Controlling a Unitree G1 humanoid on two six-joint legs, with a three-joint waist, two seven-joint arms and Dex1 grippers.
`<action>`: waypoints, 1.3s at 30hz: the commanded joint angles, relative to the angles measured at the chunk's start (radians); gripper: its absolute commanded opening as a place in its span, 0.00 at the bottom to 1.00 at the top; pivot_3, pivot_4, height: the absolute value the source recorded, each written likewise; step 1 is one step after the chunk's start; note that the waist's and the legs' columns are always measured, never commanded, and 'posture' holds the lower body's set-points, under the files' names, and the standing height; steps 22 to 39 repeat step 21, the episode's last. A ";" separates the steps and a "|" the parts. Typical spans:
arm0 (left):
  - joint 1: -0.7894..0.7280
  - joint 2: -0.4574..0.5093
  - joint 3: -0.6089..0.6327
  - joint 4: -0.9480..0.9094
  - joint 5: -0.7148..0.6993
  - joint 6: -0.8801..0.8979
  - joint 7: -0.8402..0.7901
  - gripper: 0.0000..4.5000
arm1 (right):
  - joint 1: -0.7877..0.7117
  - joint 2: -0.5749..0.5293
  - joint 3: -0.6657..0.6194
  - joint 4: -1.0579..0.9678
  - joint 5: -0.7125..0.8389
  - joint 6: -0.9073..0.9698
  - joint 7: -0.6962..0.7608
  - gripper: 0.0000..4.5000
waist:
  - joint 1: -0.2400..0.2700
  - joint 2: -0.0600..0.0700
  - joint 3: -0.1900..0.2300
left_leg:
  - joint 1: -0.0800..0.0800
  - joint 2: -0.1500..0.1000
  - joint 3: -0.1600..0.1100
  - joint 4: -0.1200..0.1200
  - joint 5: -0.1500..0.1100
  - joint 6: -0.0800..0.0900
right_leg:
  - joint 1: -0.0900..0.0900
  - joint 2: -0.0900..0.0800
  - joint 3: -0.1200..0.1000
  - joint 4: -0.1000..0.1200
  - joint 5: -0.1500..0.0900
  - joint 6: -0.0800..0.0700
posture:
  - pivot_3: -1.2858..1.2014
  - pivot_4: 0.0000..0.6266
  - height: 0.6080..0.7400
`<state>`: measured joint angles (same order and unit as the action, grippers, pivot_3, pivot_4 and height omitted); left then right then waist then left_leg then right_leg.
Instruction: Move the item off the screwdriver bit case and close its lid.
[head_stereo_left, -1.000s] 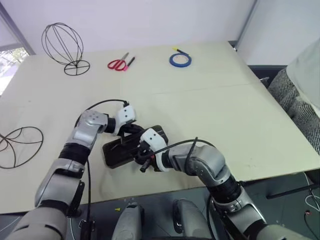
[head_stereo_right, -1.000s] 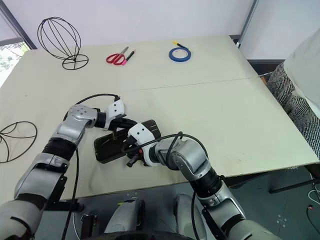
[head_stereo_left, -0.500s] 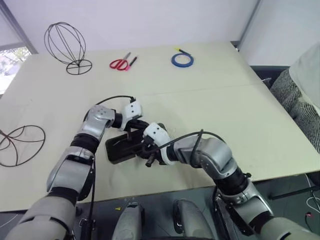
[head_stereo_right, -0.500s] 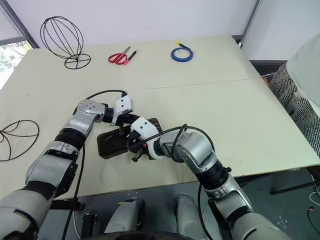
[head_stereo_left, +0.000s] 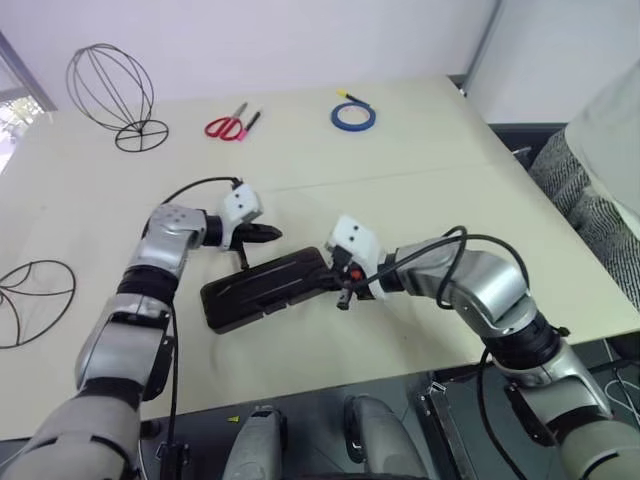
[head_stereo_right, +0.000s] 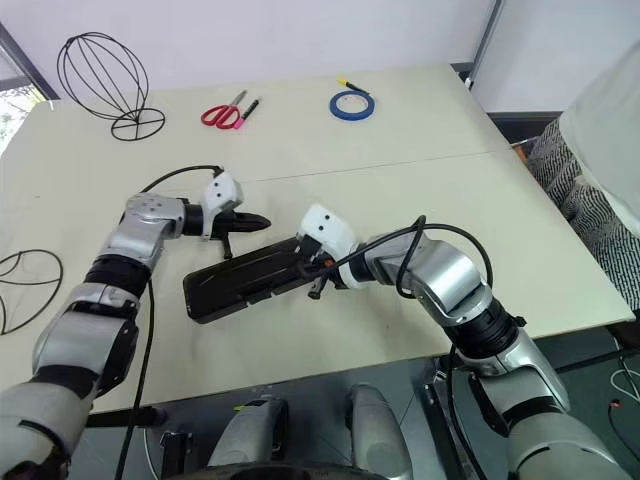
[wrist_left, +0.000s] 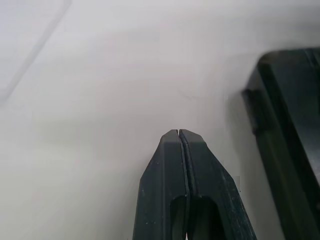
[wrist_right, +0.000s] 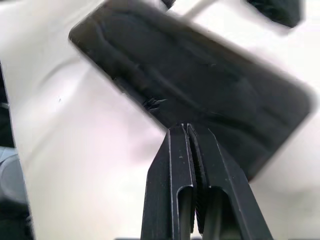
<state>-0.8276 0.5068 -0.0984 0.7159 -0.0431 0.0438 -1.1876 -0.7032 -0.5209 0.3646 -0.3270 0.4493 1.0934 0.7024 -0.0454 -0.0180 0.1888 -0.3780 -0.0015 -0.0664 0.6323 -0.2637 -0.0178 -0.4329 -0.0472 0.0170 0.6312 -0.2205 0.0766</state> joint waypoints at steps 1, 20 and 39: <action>0.083 0.058 0.071 -0.241 -0.074 0.132 0.027 0.00 | -0.040 -0.025 -0.079 0.009 -0.026 -0.087 0.008 0.02 | 0.000 0.000 0.000 | 0.000 0.000 0.000 0.000 0.000 0.000 | 0.000 0.000 0.000 0.000 0.000 0.000 | 0.52 0.24 1.00; 0.769 0.200 0.513 -1.393 -0.590 0.927 0.329 0.00 | 0.179 -0.220 -0.270 -0.115 -0.003 -0.215 0.109 0.02 | 0.005 -0.001 0.002 | 0.001 0.001 0.001 0.000 0.000 0.000 | 0.001 0.000 0.001 -0.001 -0.001 -0.001 | 0.52 0.24 1.00; 0.786 0.199 0.526 -1.401 -0.608 0.934 0.339 0.00 | 0.182 -0.220 -0.274 -0.113 -0.001 -0.219 0.111 0.02 | 0.005 -0.001 0.002 | 0.002 0.001 0.001 0.000 0.000 0.000 | 0.002 0.000 0.001 -0.001 -0.003 -0.003 | 0.52 0.24 1.00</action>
